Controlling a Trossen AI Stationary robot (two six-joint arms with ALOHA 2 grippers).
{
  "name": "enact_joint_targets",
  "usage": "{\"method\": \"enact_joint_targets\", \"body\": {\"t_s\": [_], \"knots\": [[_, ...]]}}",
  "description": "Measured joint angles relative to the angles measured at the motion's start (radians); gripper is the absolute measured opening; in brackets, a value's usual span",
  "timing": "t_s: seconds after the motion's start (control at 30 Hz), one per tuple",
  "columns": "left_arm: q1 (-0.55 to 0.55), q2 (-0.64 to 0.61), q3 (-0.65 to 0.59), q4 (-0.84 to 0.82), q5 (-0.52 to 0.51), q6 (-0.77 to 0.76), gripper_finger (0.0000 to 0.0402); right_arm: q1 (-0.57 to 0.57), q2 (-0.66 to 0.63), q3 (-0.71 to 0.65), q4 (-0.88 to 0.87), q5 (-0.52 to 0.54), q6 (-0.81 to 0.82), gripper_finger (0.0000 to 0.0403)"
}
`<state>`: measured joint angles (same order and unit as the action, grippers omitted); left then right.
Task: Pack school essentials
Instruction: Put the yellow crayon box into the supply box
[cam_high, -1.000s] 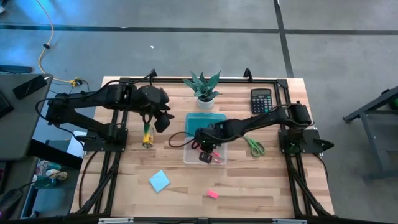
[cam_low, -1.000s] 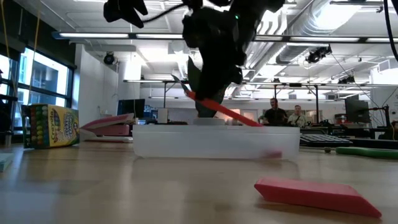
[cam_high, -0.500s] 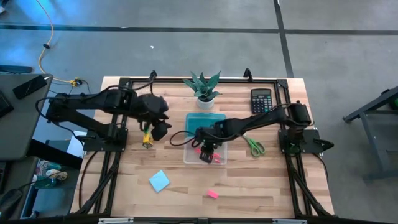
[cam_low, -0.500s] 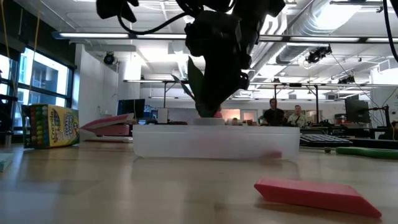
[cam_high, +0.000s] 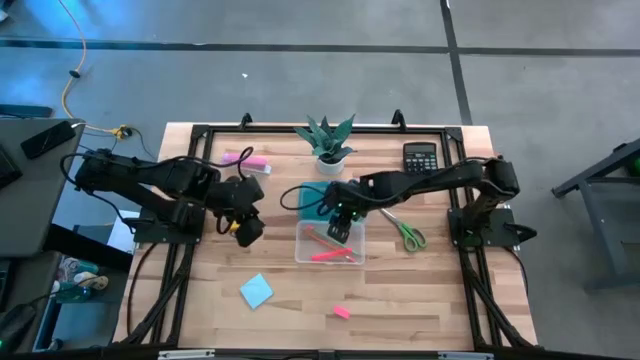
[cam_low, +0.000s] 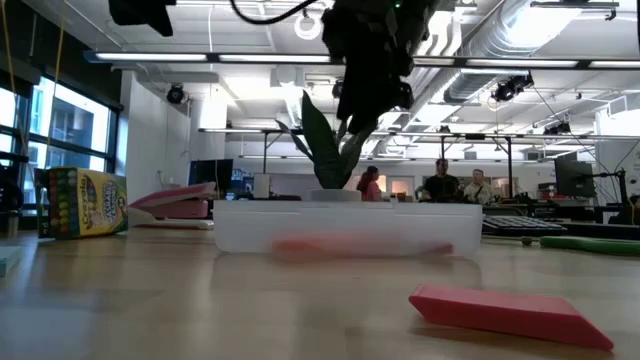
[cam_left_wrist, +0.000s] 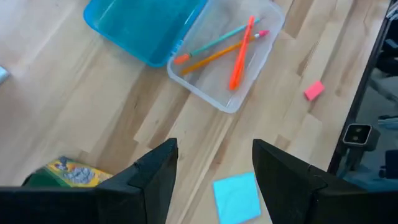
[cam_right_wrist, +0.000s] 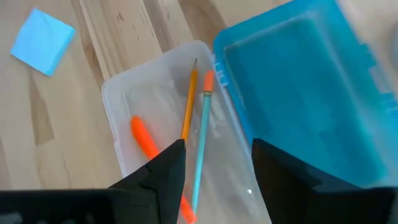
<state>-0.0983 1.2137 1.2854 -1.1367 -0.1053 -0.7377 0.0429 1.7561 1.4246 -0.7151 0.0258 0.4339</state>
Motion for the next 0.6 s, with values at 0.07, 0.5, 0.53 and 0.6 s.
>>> {"method": "enact_joint_targets", "body": {"t_s": [0.07, 0.5, 0.53, 0.6], "knots": [[-0.03, 0.0, 0.0, -0.029, -0.02, -0.028, 0.0197, -0.011, -0.021, 0.0, 0.0, 0.0, -0.014, 0.0169], [-0.113, -0.002, -0.032, -0.349, -0.24, -0.54, 0.0197, -0.044, -0.116, 0.001, -0.009, -0.002, -0.034, 0.0161], [-0.113, -0.002, -0.054, -0.34, -0.24, -0.554, 0.0197, -0.044, -0.117, 0.001, -0.01, -0.003, -0.037, 0.0161], [-0.113, -0.014, -0.109, -0.308, -0.235, -0.587, 0.0197, -0.044, -0.117, 0.001, -0.011, -0.003, -0.043, 0.0161]]}}
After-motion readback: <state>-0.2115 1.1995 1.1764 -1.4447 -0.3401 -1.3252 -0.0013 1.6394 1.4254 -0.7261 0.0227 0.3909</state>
